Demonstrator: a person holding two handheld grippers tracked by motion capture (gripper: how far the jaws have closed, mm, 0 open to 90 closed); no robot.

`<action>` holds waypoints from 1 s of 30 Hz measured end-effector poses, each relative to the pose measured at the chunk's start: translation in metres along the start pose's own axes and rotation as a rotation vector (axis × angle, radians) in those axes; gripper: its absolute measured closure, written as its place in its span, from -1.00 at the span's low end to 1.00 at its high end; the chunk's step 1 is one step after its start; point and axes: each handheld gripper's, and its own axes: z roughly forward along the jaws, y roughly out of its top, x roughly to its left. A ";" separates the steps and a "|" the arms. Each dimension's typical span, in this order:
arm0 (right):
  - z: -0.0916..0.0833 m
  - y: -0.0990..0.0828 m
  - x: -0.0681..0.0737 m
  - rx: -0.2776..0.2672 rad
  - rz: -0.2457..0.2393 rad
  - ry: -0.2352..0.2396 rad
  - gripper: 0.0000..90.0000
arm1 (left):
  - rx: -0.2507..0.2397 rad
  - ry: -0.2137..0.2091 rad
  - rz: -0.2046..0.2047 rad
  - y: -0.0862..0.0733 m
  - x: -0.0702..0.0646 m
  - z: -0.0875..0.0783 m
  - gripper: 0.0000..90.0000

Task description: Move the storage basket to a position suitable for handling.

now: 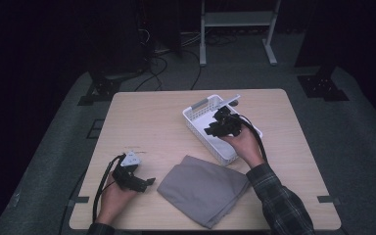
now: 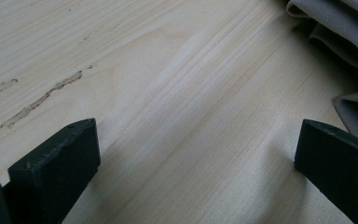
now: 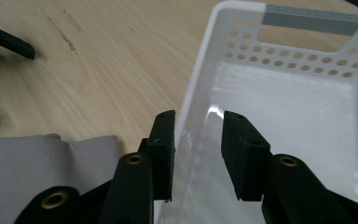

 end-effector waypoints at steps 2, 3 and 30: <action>0.004 0.001 0.002 0.008 -0.002 0.003 0.40 | 0.004 0.000 0.001 0.000 0.000 0.000 -1.00; 0.012 0.002 0.006 0.023 -0.012 0.000 0.39 | 0.004 -0.001 0.002 0.000 0.000 0.000 -1.00; 0.030 -0.005 0.005 0.096 -0.033 -0.062 0.86 | 0.004 0.000 0.004 0.000 0.000 0.000 -1.00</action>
